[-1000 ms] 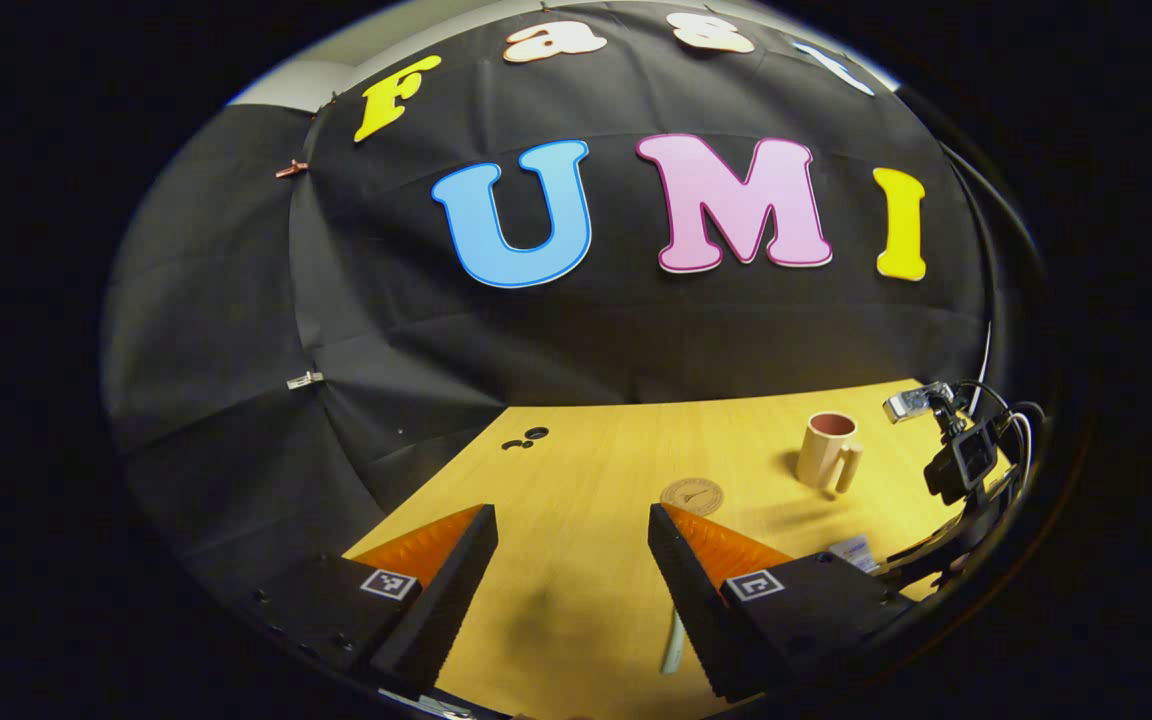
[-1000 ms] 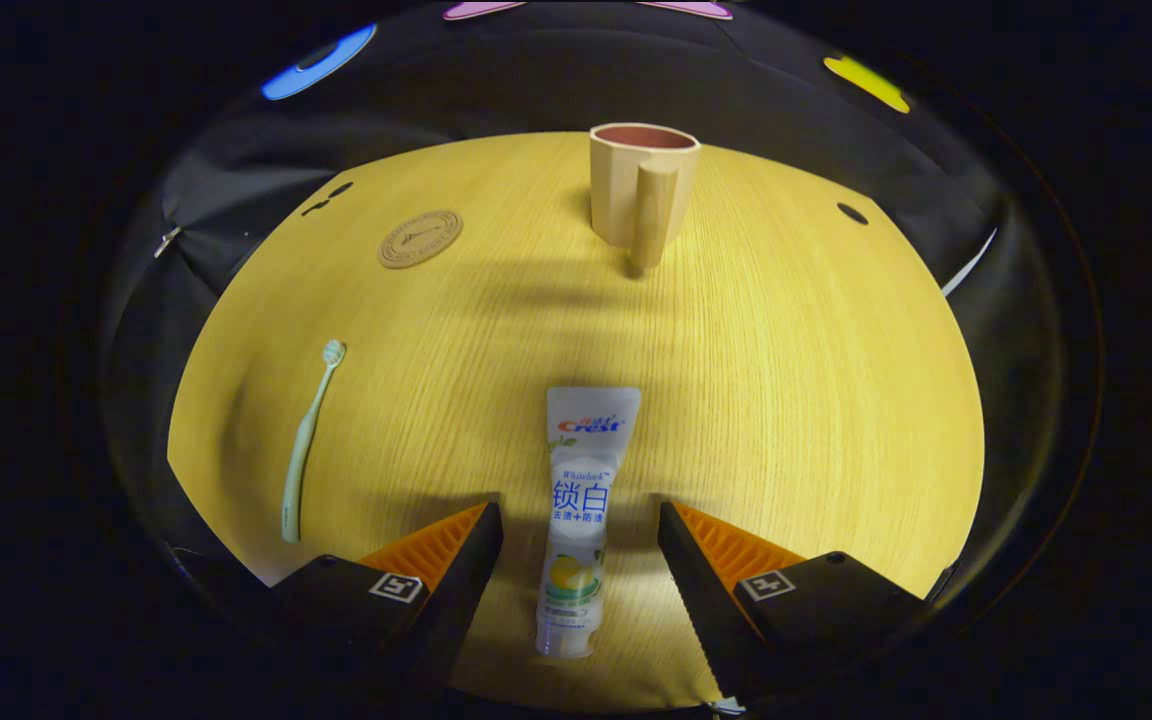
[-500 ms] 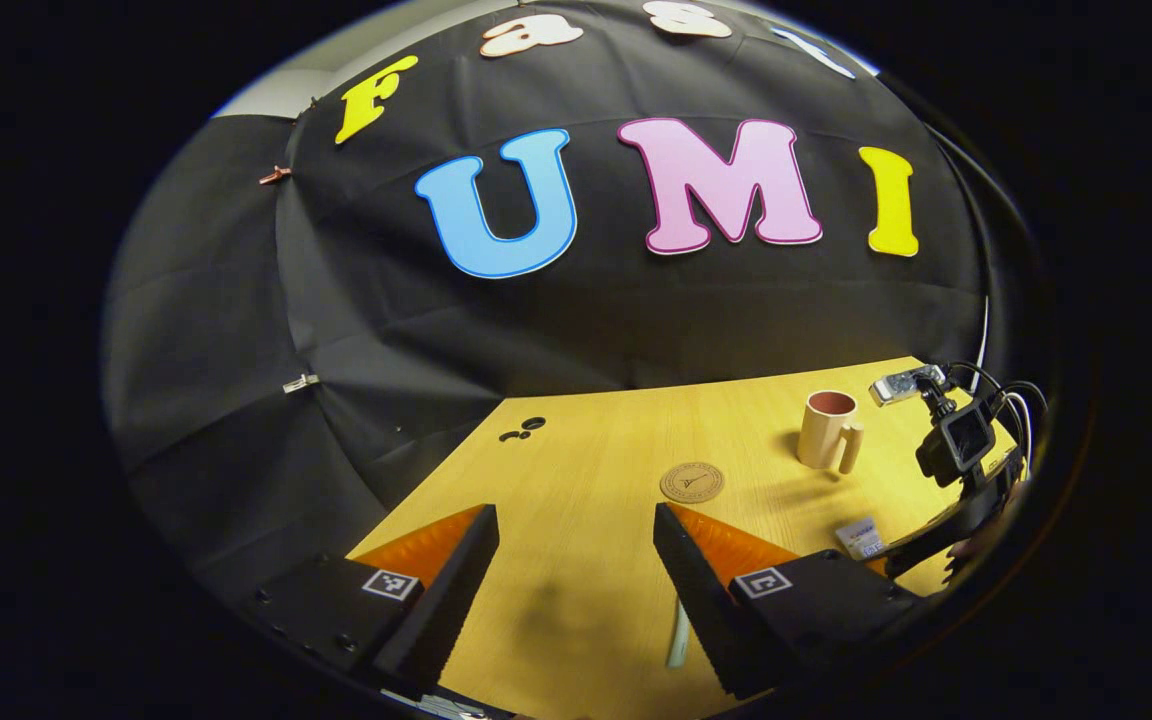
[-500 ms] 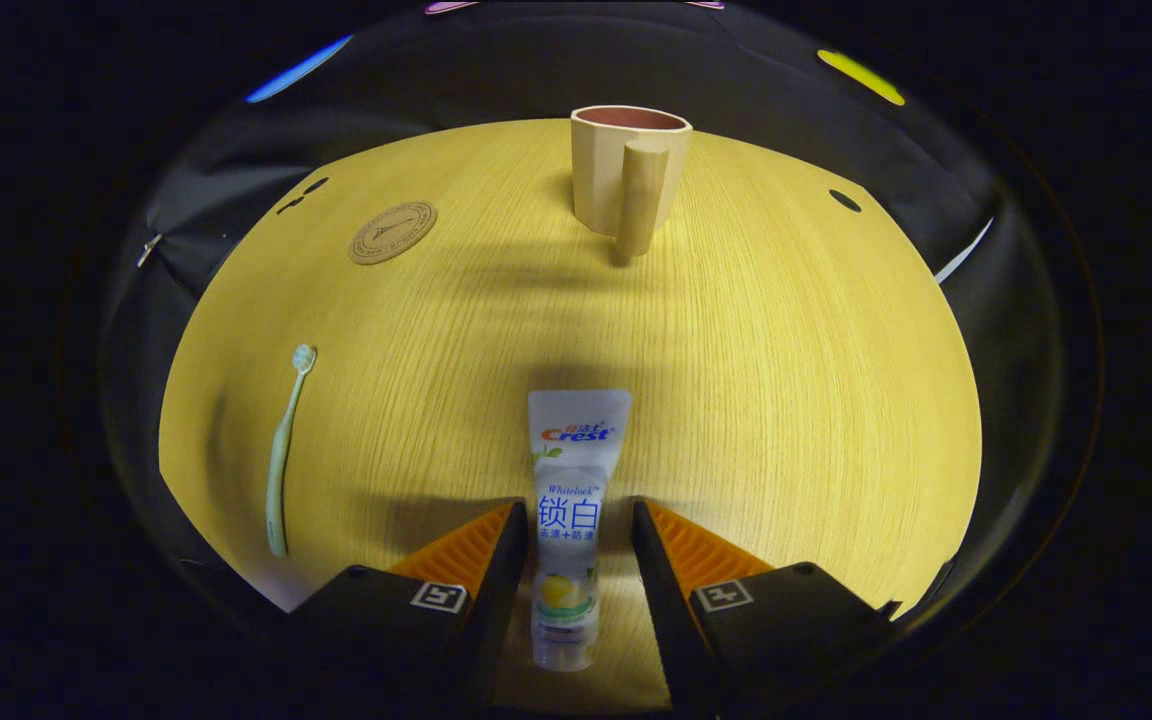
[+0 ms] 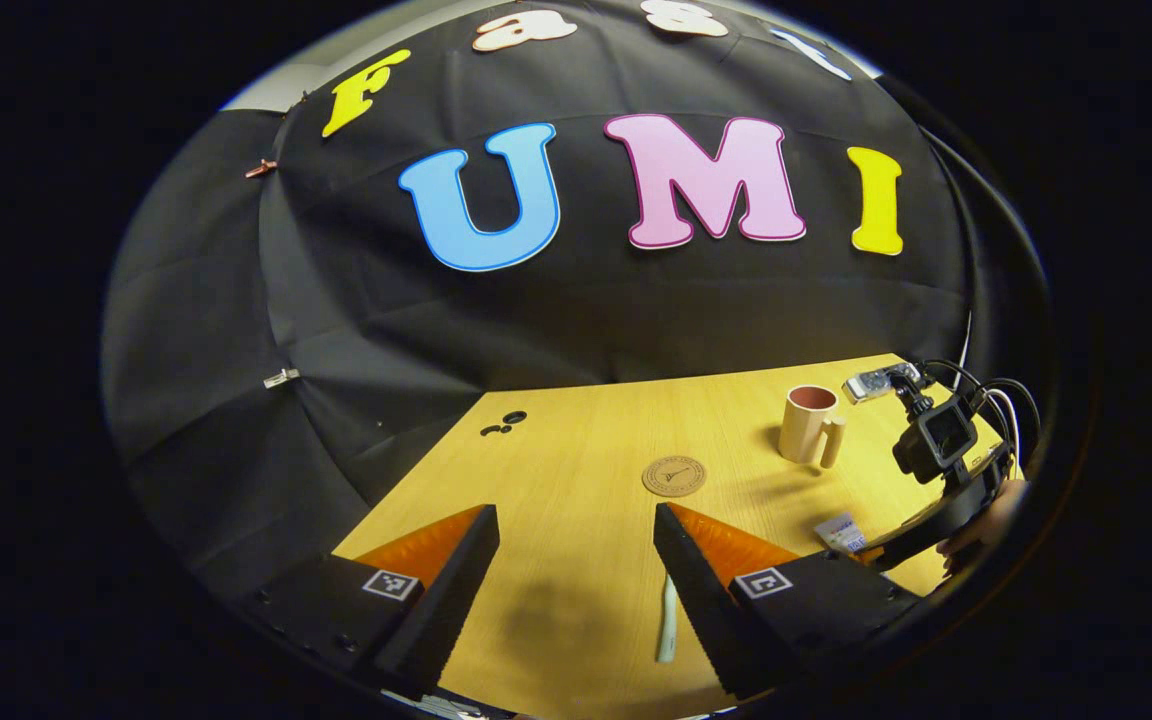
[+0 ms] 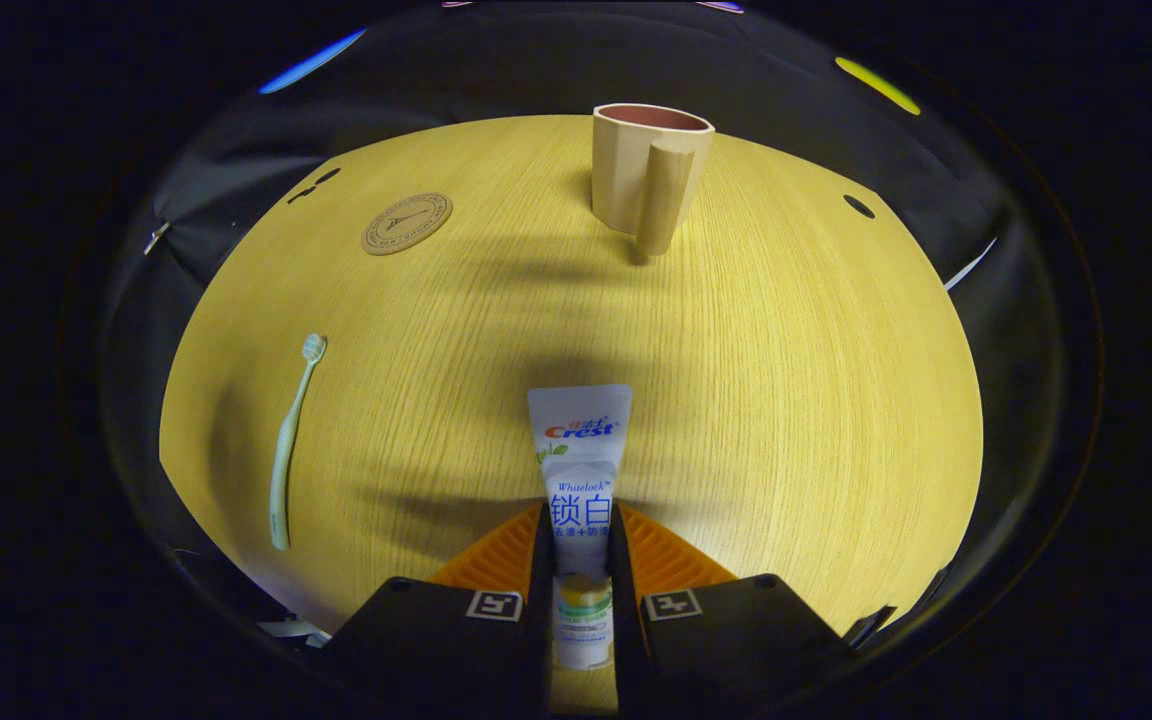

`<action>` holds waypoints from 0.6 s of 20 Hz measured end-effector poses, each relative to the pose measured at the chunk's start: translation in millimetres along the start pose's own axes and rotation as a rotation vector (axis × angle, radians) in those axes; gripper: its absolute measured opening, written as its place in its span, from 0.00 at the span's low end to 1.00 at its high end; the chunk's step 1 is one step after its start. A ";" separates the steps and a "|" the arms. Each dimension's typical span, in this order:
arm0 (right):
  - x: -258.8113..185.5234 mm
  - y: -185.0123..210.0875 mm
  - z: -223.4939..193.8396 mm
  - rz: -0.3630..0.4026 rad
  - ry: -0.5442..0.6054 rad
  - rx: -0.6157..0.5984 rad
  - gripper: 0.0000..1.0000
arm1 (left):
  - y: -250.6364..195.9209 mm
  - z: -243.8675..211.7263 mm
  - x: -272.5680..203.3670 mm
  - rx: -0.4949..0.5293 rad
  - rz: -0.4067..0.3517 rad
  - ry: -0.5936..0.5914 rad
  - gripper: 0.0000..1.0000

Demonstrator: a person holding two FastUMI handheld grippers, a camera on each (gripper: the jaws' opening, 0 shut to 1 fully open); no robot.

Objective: Put the toothbrush and toothpaste on the desktop into the cup, then pick up the cup and place it on the coaster on the desktop.

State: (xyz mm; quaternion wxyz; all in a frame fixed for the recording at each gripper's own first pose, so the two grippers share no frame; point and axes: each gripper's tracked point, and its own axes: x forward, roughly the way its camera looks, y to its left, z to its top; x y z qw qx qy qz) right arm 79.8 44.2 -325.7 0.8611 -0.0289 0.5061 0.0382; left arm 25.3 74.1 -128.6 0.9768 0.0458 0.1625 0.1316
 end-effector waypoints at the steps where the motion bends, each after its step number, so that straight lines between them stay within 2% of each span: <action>1: -1.2 -0.5 0.3 0.010 0.003 0.004 0.29 | -1.5 -3.8 2.2 -0.006 -0.015 0.013 0.99; 4: -2.9 -0.9 0.2 0.040 -0.003 0.043 0.22 | -16.2 -24.6 13.8 -0.049 -0.118 0.095 0.99; 9: -8.0 -3.9 -5.3 0.058 -0.004 0.049 0.22 | -44.3 -74.5 44.7 -0.071 -0.264 0.303 0.96; 12: -14.4 -5.4 -1.5 0.073 -0.030 0.050 0.22 | -57.1 -116.2 59.7 -0.057 -0.281 0.469 0.95</action>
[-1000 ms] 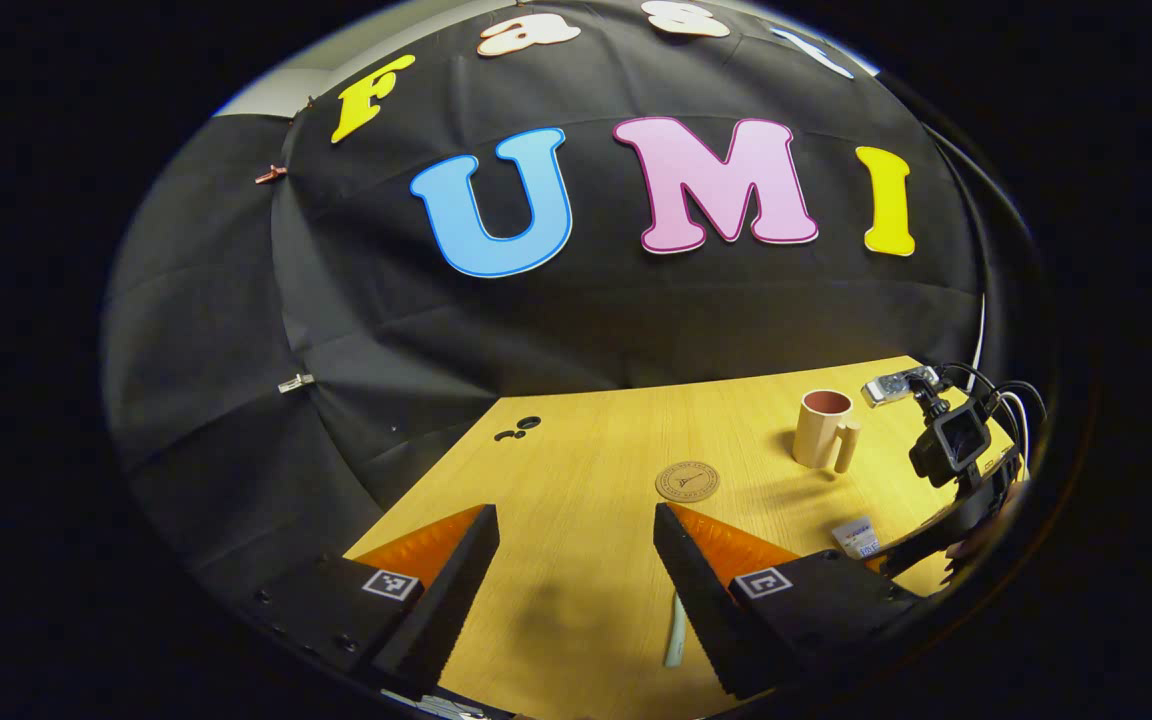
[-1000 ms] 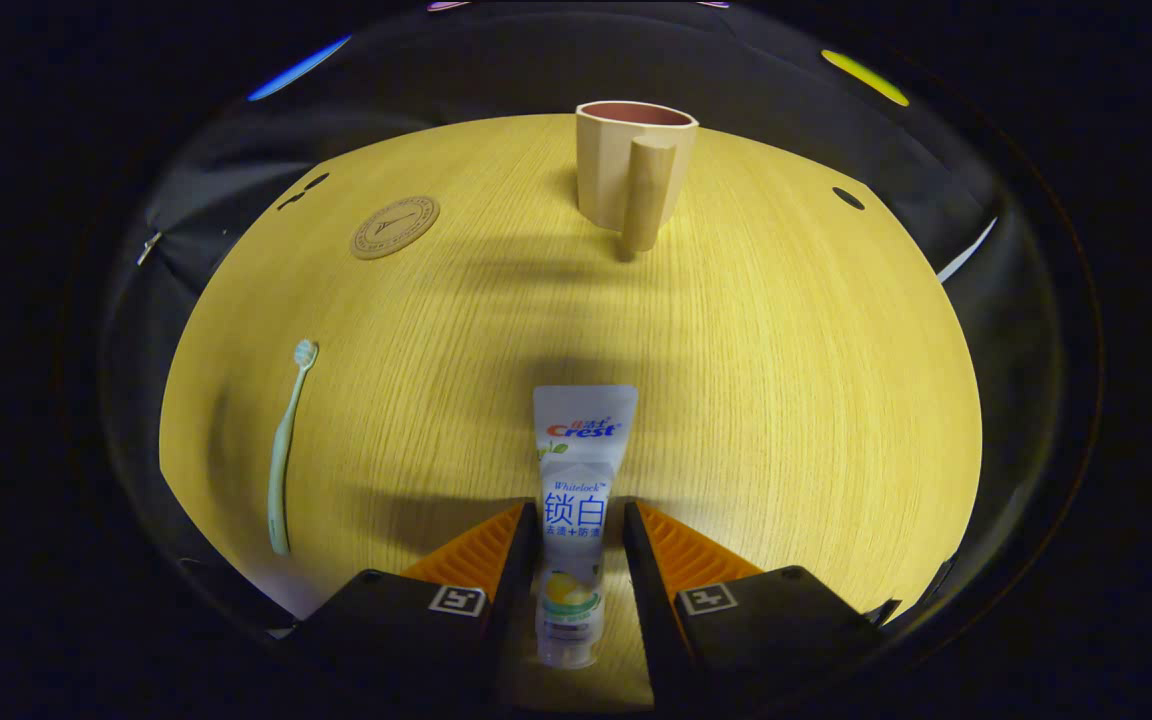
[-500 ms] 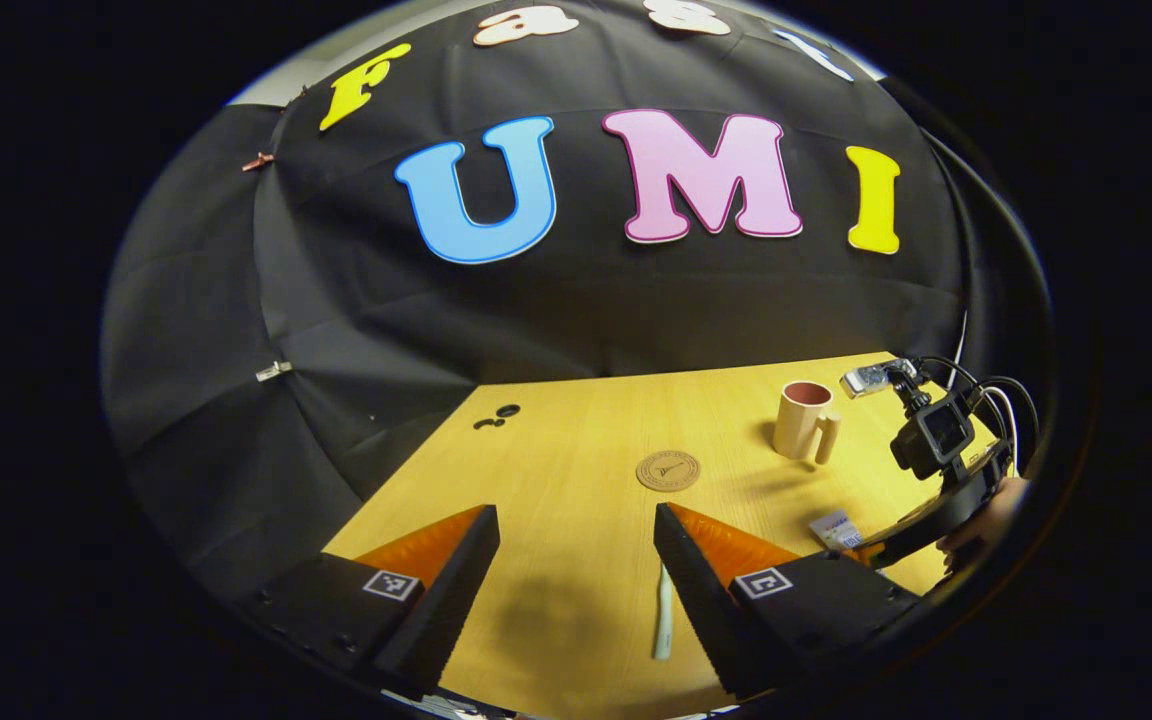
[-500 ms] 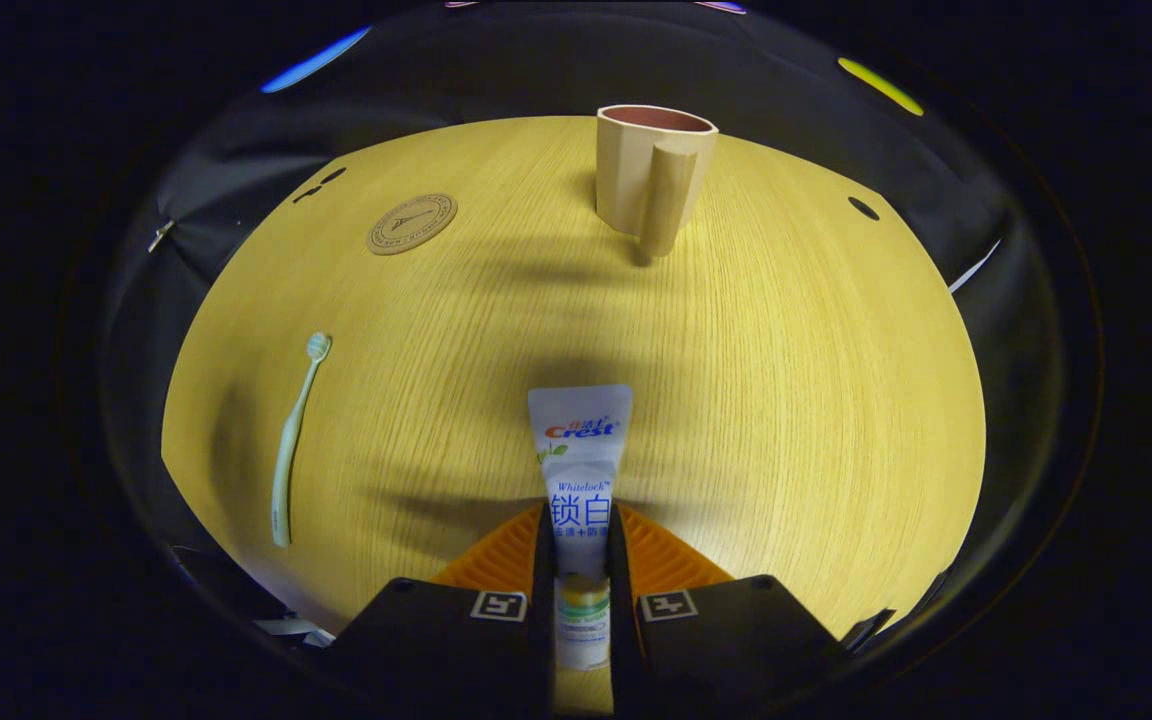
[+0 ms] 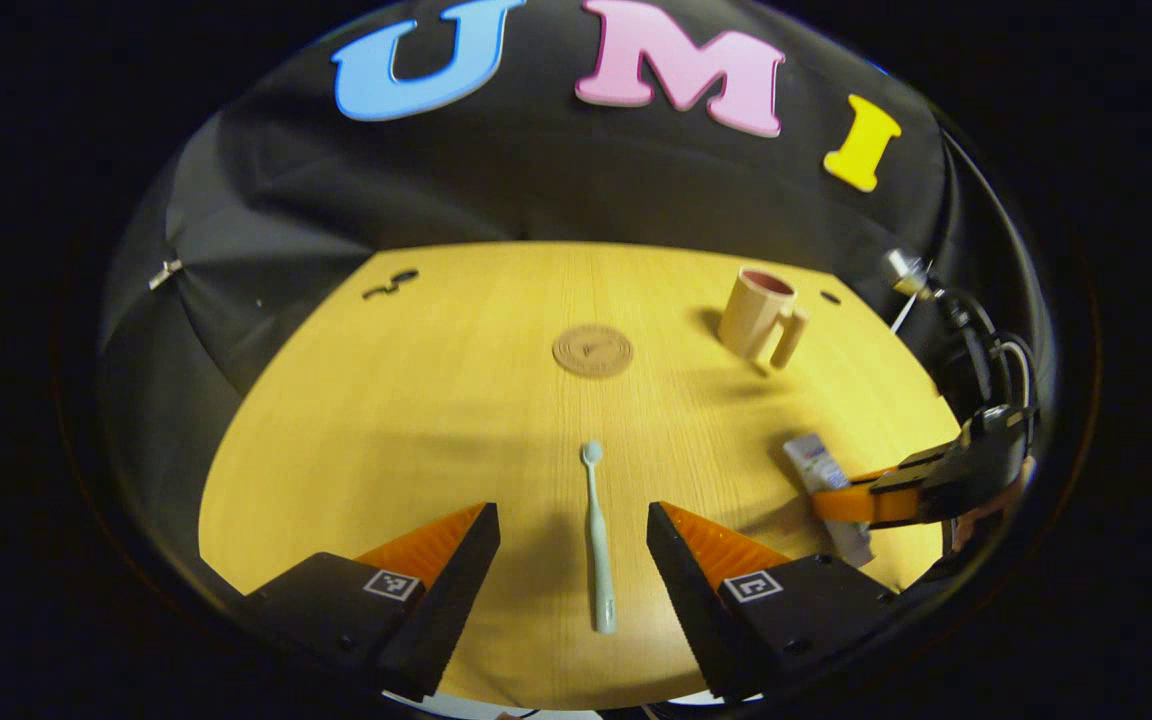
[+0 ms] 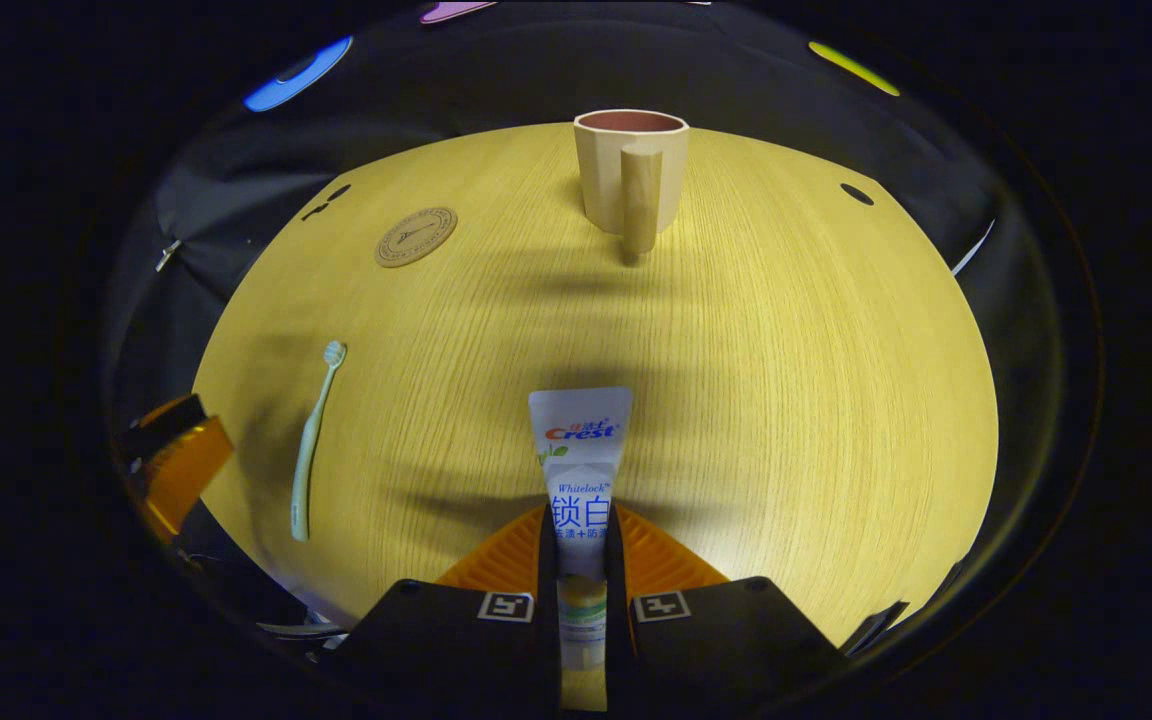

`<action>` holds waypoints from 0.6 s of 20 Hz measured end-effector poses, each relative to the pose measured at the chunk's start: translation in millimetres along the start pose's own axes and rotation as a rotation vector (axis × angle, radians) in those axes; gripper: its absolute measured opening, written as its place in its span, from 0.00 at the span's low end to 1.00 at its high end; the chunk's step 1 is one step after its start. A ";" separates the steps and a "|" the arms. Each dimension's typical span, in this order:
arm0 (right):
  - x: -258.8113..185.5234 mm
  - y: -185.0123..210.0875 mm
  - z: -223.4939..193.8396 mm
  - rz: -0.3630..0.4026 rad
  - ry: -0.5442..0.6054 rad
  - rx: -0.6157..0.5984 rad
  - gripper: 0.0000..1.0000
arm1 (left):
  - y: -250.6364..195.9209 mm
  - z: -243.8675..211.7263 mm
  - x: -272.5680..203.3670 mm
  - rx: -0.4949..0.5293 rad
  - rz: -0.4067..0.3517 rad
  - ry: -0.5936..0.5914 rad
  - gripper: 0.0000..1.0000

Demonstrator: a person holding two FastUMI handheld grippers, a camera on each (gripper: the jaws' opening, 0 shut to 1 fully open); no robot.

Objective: Put the toothbrush and toothpaste on the desktop into the cup, then pick up the cup and place it on the coaster on the desktop.

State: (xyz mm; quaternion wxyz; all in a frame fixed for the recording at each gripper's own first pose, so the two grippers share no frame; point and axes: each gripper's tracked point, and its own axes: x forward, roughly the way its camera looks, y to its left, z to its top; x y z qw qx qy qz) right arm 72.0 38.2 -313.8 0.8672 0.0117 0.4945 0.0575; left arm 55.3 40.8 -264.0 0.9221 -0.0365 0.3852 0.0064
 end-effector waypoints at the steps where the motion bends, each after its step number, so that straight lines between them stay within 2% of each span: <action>1: -2.5 -1.0 1.8 0.004 -0.010 -0.002 0.22 | -1.6 -7.3 11.8 -0.001 0.004 0.048 0.94; 5: -17.1 -7.3 4.0 0.024 -0.038 0.013 0.21 | -2.1 -24.8 37.7 0.014 0.026 0.170 0.93; 9: -23.8 -15.1 5.5 0.032 -0.060 0.017 0.21 | -7.0 -43.8 52.9 0.022 0.042 0.273 0.86; 12: -27.0 -16.0 1.8 0.053 -0.061 0.023 0.21 | -14.4 -39.2 55.4 0.002 0.045 0.280 0.87</action>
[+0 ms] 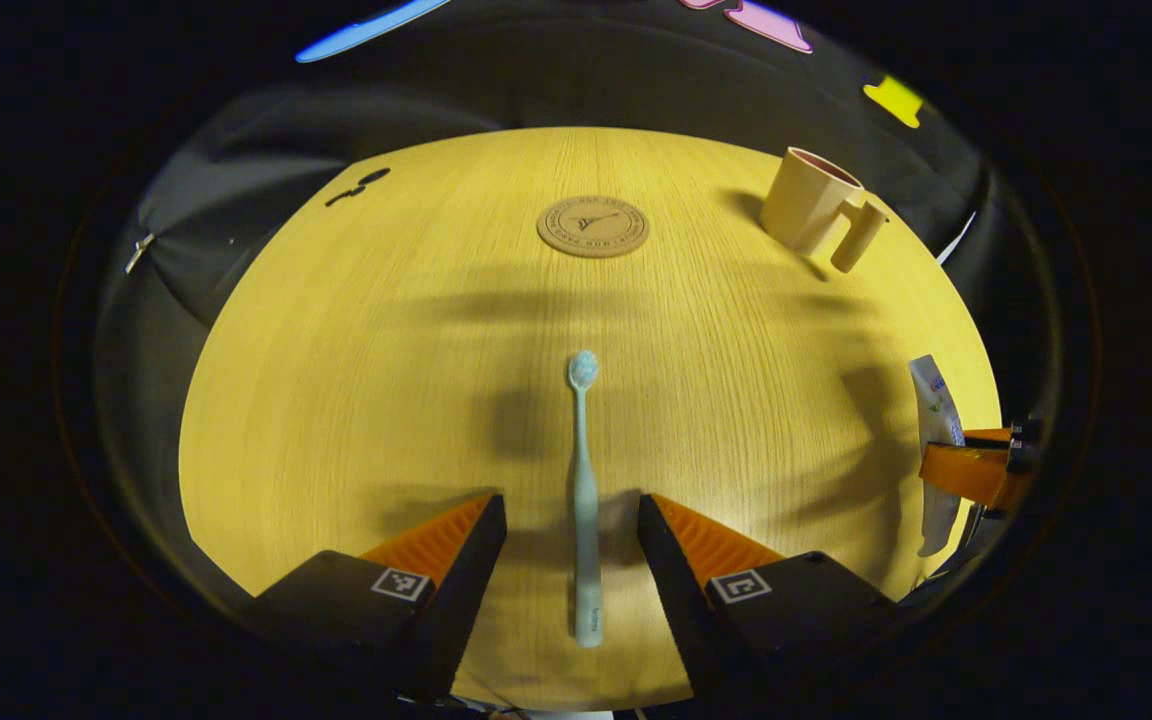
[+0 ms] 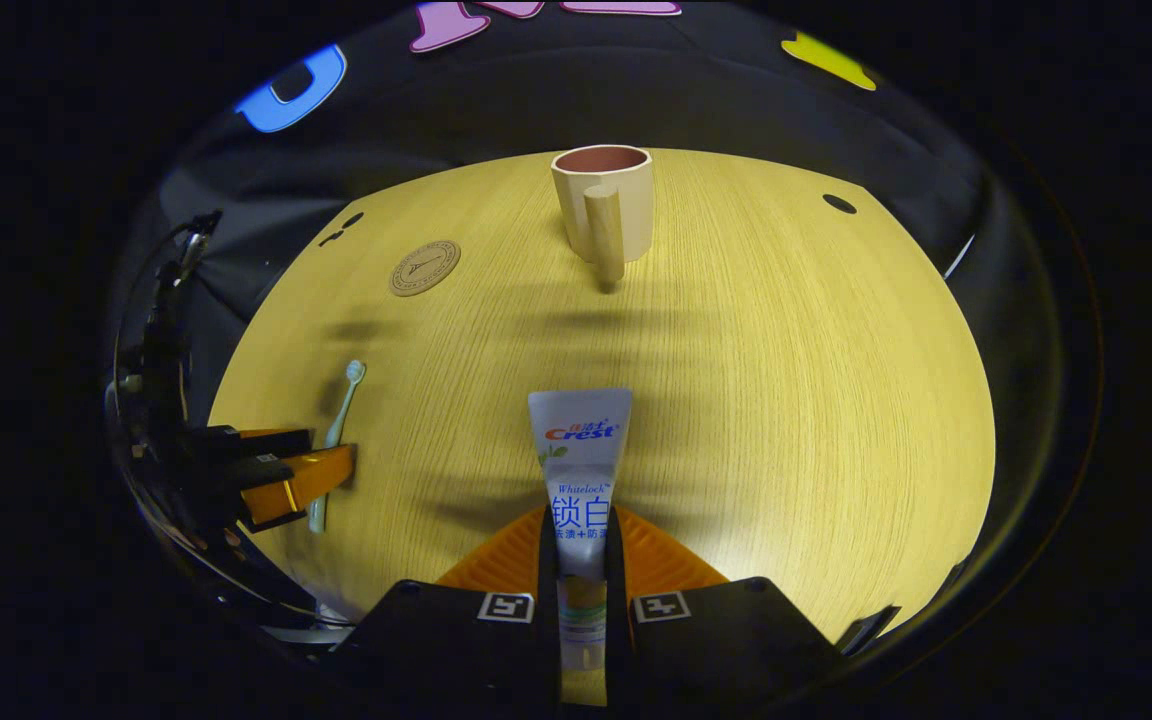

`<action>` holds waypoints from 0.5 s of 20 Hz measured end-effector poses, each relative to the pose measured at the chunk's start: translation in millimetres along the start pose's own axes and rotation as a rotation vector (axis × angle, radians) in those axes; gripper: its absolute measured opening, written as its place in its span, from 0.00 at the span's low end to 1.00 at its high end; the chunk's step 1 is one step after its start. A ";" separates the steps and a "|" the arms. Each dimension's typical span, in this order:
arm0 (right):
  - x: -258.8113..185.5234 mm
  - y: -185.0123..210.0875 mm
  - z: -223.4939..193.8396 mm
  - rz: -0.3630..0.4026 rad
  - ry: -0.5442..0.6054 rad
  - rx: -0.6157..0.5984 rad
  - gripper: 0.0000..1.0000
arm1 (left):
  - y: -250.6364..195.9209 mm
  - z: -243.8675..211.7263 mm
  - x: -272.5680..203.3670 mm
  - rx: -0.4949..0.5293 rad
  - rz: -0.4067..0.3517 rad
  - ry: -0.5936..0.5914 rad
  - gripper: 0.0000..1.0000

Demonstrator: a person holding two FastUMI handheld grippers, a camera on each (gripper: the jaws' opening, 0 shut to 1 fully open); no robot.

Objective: Put the toothbrush and toothpaste on the desktop into the cup, then pick up the cup and place it on the coaster on the desktop.

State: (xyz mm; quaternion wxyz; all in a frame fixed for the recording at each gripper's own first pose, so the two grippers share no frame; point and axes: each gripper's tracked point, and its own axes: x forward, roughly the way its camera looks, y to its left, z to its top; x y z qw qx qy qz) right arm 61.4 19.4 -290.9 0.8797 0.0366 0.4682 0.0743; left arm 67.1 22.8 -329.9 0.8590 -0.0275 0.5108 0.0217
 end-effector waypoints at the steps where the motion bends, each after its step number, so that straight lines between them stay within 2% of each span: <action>1: -1.1 0.2 -1.4 0.007 -0.002 -0.001 0.22 | -2.5 -1.8 1.4 0.007 -0.004 0.027 0.86; 2: -1.9 0.5 -2.3 0.014 -0.002 -0.003 0.21 | -4.2 -2.2 0.6 0.014 -0.008 0.045 0.76; 3: -2.1 0.0 -3.7 0.020 -0.003 -0.006 0.21 | -7.4 -4.7 1.1 0.022 -0.009 0.069 0.73; 6: -6.4 -1.6 -3.3 0.033 -0.011 -0.008 0.21 | -17.1 -4.9 0.8 0.104 -0.038 0.116 0.51; 8: -7.7 -2.4 -2.7 0.042 -0.017 -0.005 0.21 | -22.6 -3.9 0.2 0.138 -0.048 0.138 0.28; 10: -7.9 -3.0 -3.3 0.047 -0.018 -0.009 0.21 | -23.3 -3.6 0.2 0.149 -0.040 0.146 0.16</action>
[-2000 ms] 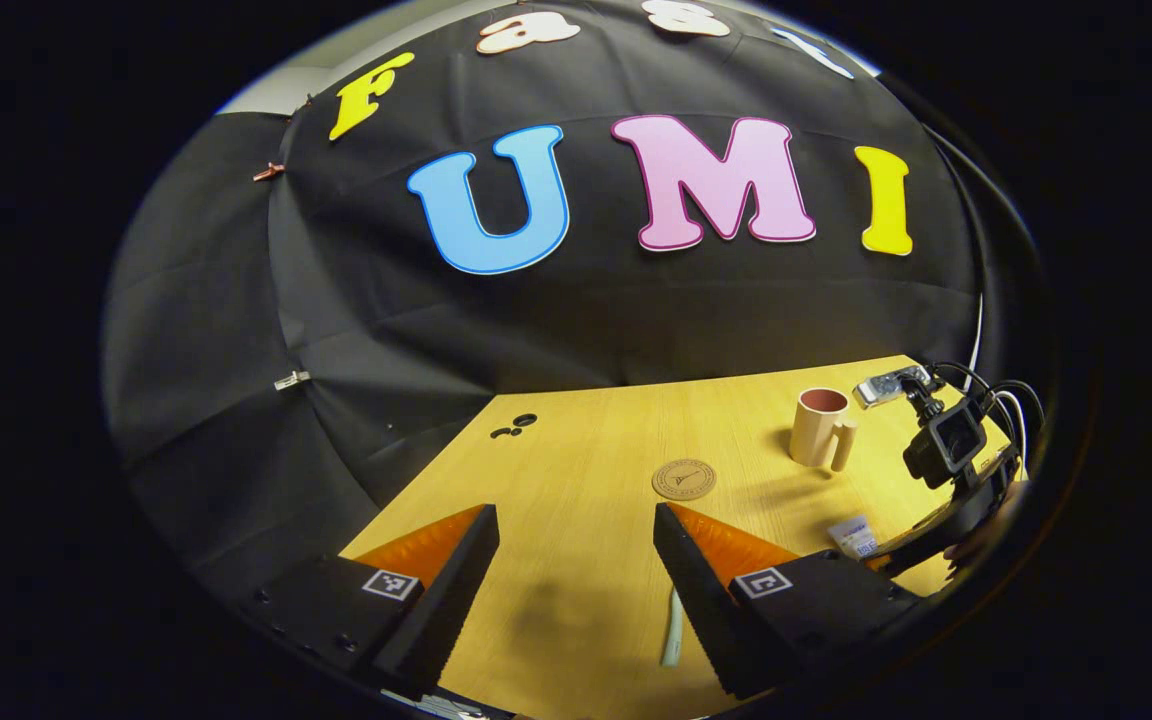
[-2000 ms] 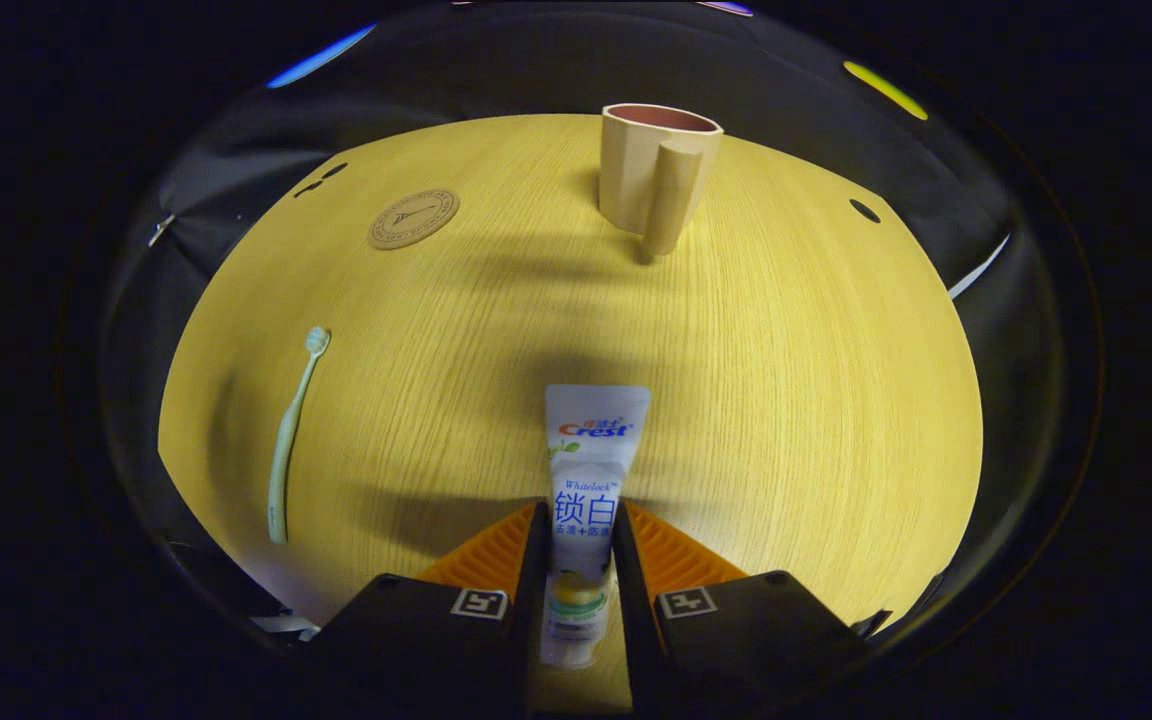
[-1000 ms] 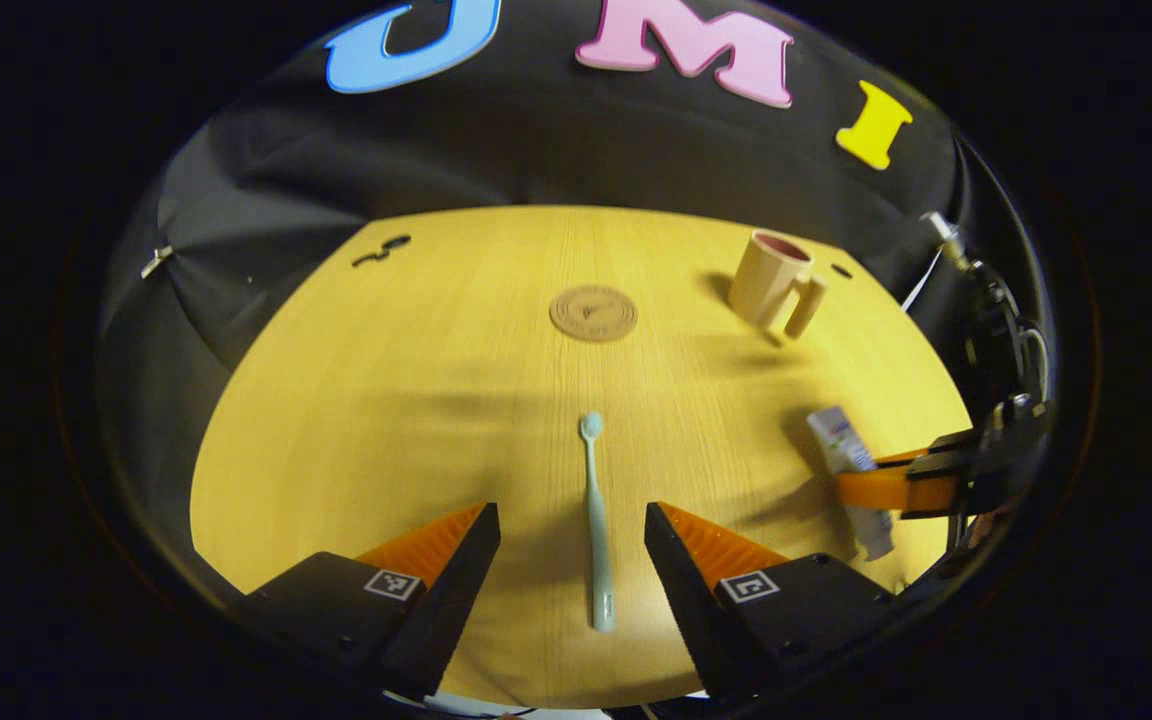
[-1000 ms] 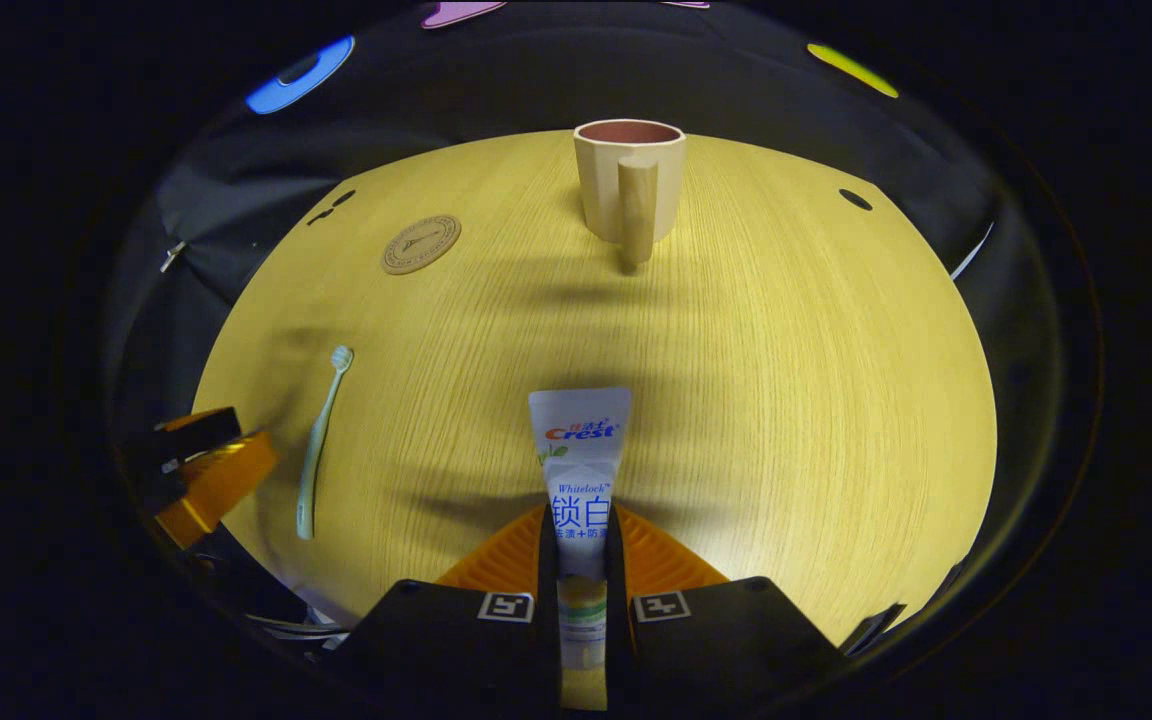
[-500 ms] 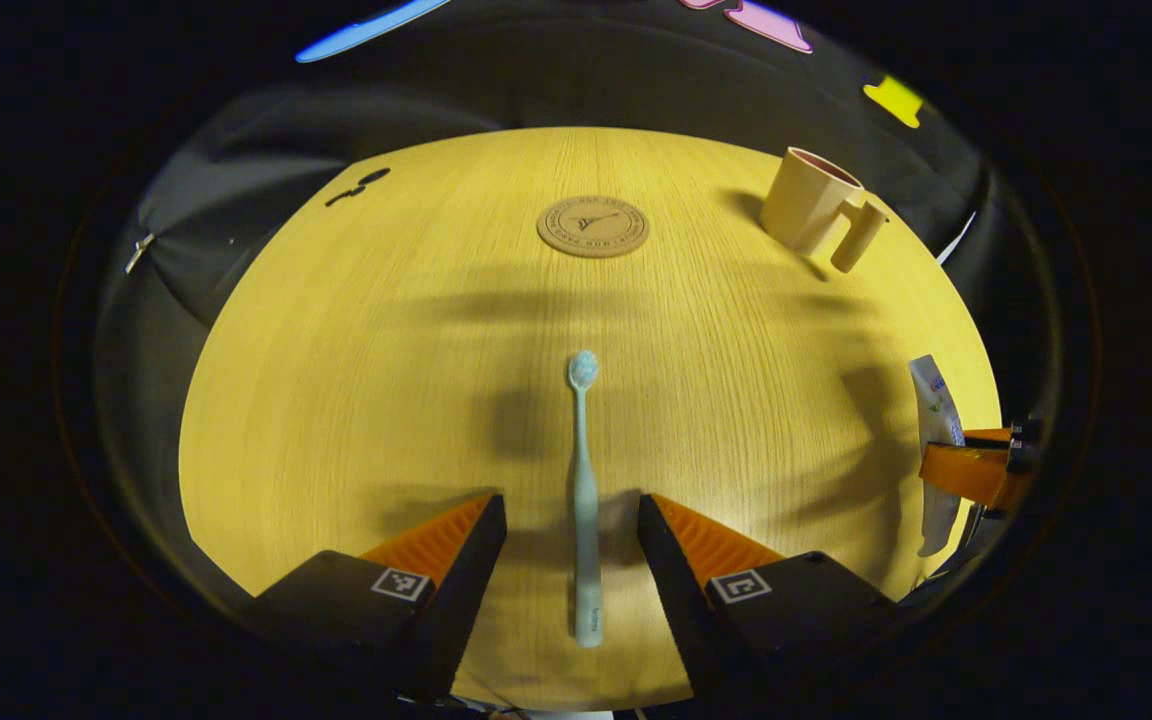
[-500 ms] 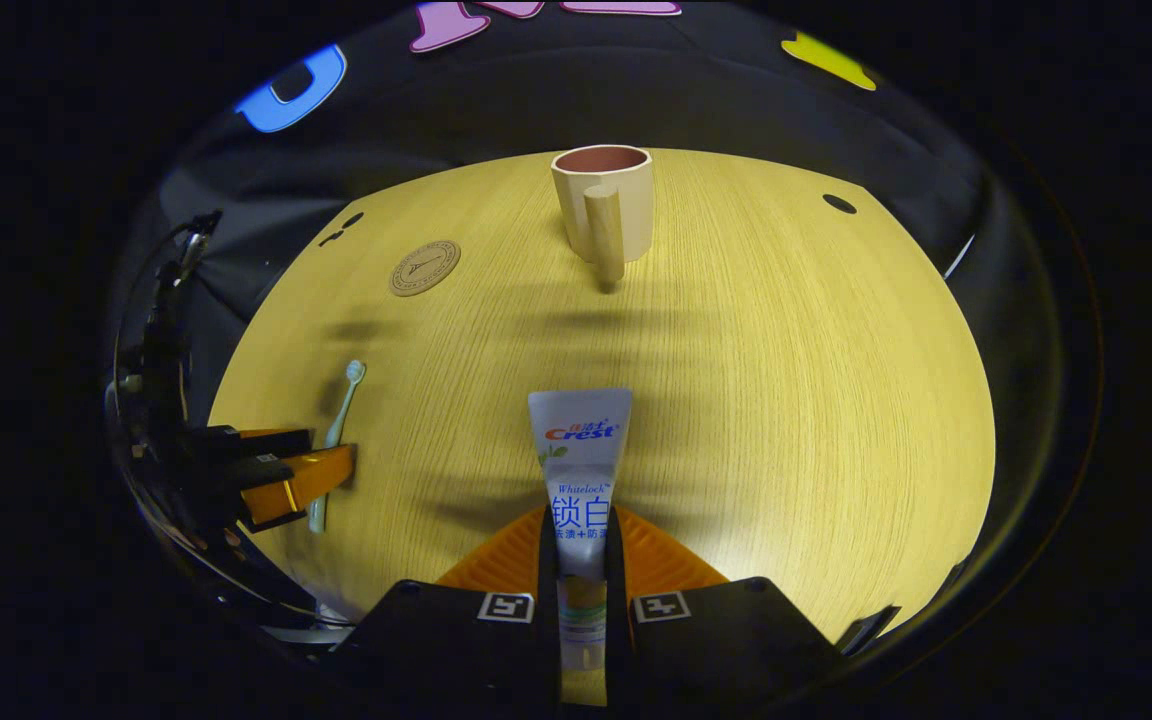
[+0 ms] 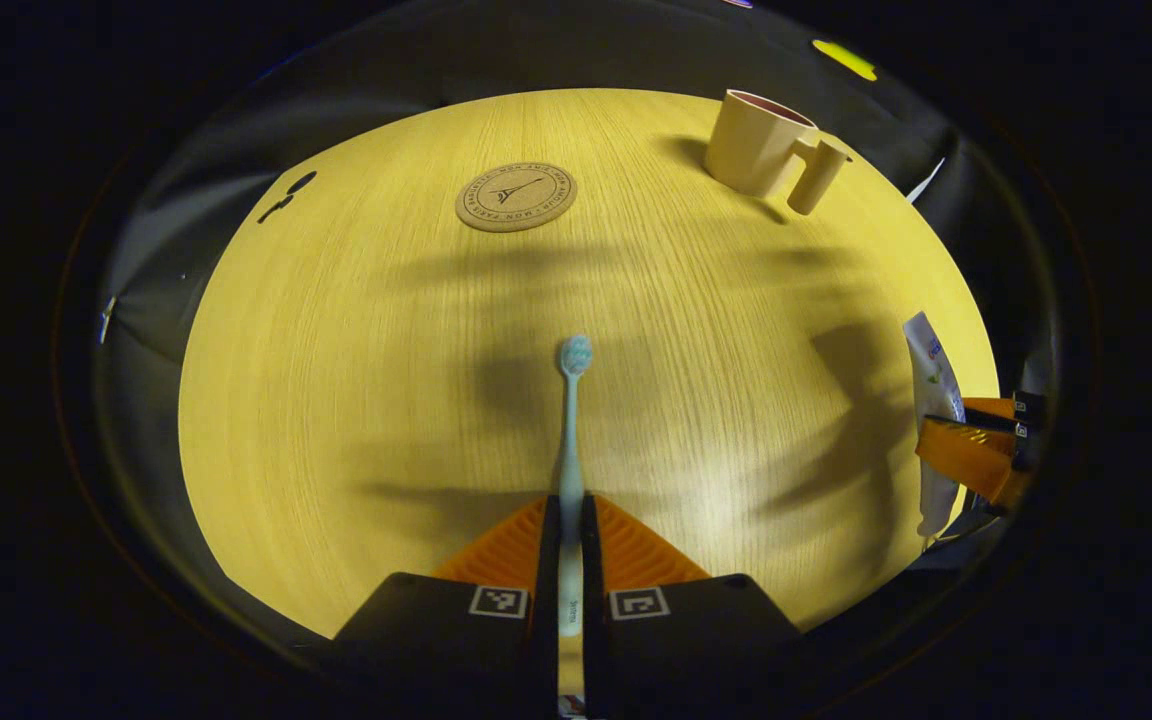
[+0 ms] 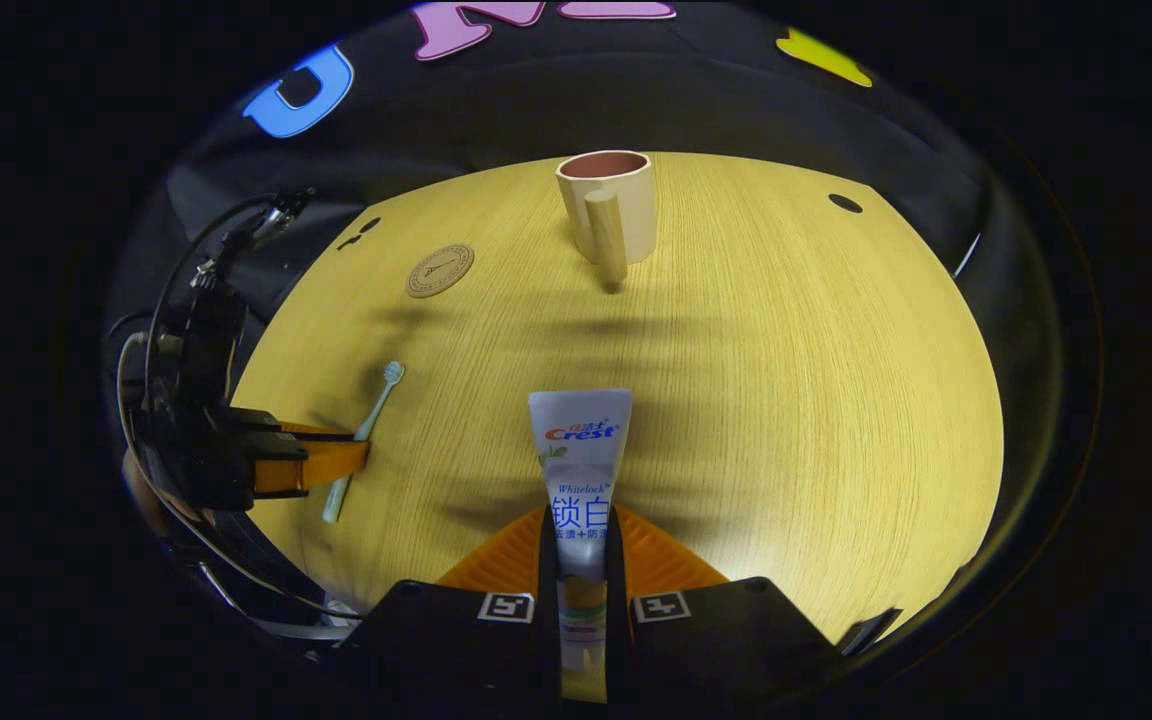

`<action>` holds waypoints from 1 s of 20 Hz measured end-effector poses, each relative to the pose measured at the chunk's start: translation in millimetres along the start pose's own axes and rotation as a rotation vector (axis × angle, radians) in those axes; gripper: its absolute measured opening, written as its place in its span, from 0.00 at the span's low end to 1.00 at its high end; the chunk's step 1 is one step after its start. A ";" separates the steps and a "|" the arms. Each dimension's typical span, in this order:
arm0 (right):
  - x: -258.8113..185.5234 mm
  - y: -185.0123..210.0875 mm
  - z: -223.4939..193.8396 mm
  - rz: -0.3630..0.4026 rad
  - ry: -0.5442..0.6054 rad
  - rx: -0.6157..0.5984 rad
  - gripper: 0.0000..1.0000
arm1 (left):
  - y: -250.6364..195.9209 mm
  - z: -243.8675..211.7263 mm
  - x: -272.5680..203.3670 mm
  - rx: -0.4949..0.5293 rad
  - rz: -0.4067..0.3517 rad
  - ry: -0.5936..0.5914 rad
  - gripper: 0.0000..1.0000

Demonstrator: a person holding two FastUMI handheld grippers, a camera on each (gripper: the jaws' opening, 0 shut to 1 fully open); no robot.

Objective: Put the toothbrush and toothpaste on the desktop into the cup, then pick up the cup and place it on the coaster on the desktop.

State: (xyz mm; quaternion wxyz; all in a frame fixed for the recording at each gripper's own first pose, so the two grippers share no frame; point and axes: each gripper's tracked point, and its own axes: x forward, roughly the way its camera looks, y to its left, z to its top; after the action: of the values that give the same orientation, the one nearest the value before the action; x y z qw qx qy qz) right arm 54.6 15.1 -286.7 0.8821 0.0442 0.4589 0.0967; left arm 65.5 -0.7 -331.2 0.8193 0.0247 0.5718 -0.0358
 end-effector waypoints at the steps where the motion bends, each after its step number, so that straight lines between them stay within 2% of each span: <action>1: -0.8 -0.6 -0.1 0.003 0.001 -0.004 0.21 | -0.1 0.3 -0.4 -0.002 -0.004 -0.002 0.15; 5: -5.0 -0.9 5.0 0.008 -0.016 -0.014 0.21 | -2.0 -3.3 -2.6 -0.012 -0.035 -0.016 0.07; 9: -14.6 -2.3 27.1 -0.001 -0.072 -0.019 0.21 | -1.8 -5.6 -5.6 -0.036 -0.025 -0.064 0.07; 12: -22.1 -4.2 49.4 -0.011 -0.126 -0.026 0.21 | -2.7 -2.1 -18.0 -0.066 -0.039 -0.129 0.07; 15: -33.3 -3.9 76.9 -0.019 -0.183 -0.049 0.21 | -8.4 6.4 -39.8 -0.111 -0.087 -0.199 0.06; 20: -48.3 4.7 139.1 -0.002 -0.296 -0.067 0.21 | -13.0 31.7 -84.1 -0.093 -0.098 -0.345 0.07</action>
State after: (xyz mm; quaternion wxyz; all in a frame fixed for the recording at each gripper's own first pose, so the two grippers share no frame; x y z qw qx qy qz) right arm 140.7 11.0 -167.3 0.9412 0.0280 0.3203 0.1035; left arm 65.1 -13.7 -241.4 0.9026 -0.0476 0.4245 -0.0528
